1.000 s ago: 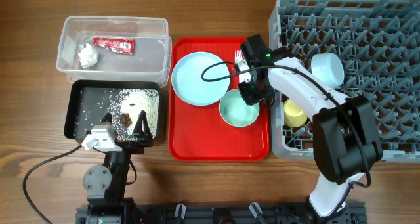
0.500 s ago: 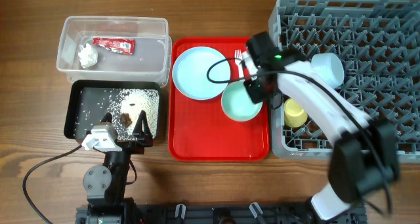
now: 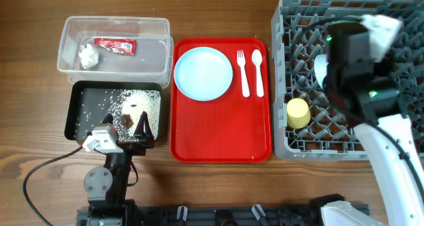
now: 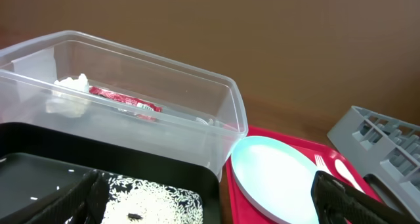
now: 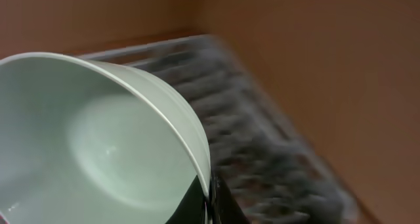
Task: Sort waste into correct bins and load items into the dishwasher rack
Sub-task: 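Place the mint-green bowl in the grey rack beside the blue bowl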
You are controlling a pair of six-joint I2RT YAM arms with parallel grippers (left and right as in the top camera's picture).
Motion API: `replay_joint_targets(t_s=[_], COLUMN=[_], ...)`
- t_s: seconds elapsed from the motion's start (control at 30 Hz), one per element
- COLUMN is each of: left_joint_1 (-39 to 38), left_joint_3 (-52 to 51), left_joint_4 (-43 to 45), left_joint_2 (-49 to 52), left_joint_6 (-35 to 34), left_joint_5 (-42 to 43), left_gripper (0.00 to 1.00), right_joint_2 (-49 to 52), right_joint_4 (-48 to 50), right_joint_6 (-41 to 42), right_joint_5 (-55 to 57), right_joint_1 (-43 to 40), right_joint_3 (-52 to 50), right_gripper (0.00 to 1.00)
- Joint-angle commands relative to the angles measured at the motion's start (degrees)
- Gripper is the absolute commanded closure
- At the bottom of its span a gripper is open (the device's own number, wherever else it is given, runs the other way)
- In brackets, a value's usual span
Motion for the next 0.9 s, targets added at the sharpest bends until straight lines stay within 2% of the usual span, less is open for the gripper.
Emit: replay_joint_targets(t_s=[0.0, 0.07, 0.17, 0.27, 0.37, 0.53, 0.73, 0.87], left_joint_1=[-0.15, -0.15, -0.15, -0.15, -0.15, -0.15, -0.15, -0.15], left_joint_3=[-0.26, -0.26, -0.26, -0.26, -0.26, -0.26, -0.26, -0.26], left_joint_4=[-0.26, -0.28, -0.28, -0.26, -0.26, -0.28, -0.28, -0.28], left_joint_2=[-0.42, -0.42, -0.42, -0.42, -0.42, -0.42, -0.42, -0.42], left_joint_6=[0.52, 0.50, 0.52, 0.50, 0.52, 0.52, 0.52, 0.52], left_joint_5=[-0.13, -0.11, -0.13, -0.13, -0.13, -0.11, -0.13, -0.13], left_gripper=[0.00, 0.00, 0.00, 0.00, 0.00, 0.00, 0.00, 0.00], right_joint_2=[3.45, 5.55, 9.79, 13.55, 18.32, 25.44, 30.40, 32.24], right_joint_4=[0.98, 3.23, 11.06, 13.49, 11.50, 14.01, 18.32, 19.58], right_joint_6=[2.89, 0.66, -9.60, -15.30, -15.10, -20.41, -25.90, -27.02], right_joint_5=[15.02, 14.60, 14.10, 11.23, 8.22, 9.57, 15.80, 15.98], right_joint_1=[-6.47, -9.90, -14.12, -15.98, -17.42, -19.80, -19.93, -19.85], right_joint_3=[-0.02, -0.02, -0.02, -0.02, -0.13, -0.13, -0.13, -0.13], right_gripper=[0.96, 0.96, 0.96, 0.96, 0.96, 0.96, 0.96, 0.96])
